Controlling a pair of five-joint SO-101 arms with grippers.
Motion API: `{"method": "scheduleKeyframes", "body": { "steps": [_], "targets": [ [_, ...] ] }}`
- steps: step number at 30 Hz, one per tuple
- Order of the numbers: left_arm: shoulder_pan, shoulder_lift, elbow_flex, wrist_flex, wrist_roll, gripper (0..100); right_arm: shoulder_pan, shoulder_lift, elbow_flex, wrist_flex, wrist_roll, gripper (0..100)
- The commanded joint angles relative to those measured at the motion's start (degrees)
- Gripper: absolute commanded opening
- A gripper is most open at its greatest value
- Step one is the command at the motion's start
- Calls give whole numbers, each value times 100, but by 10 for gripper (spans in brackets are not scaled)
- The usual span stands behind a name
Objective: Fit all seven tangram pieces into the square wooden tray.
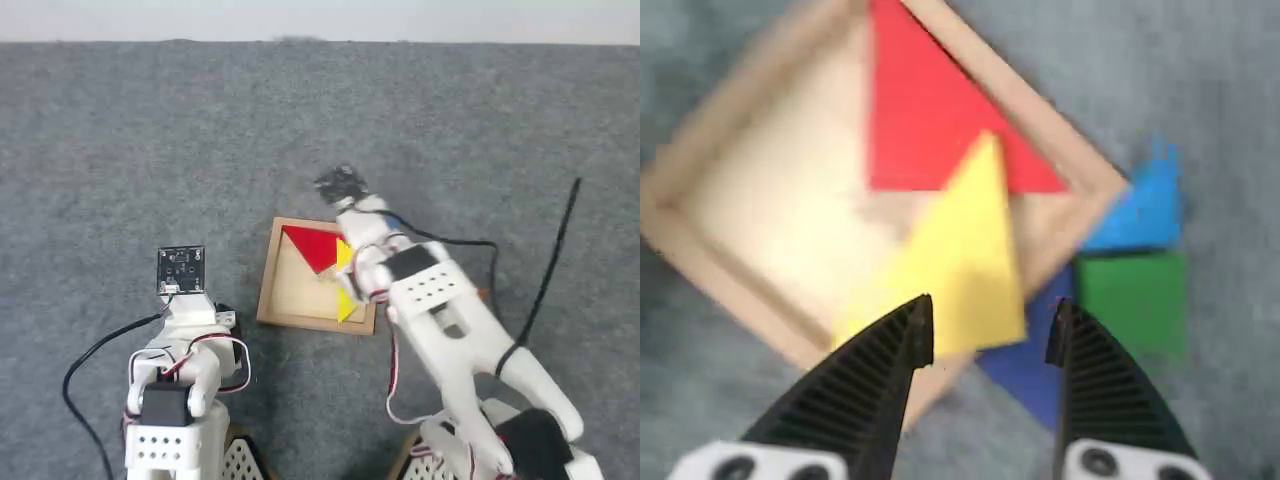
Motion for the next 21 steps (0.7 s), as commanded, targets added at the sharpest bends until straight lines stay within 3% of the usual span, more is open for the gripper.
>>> {"method": "scheduleKeyframes", "body": {
  "steps": [1,6,21],
  "targets": [
    [-35,-114,-66,9,-62,14,646,22,0,13,-35,128],
    [-35,-114,-66,9,-62,14,743,523,-9,-163,-26,121],
    [-35,-114,-66,9,-62,14,-400,1429,-352,-453,-62,121]
  ]
}}
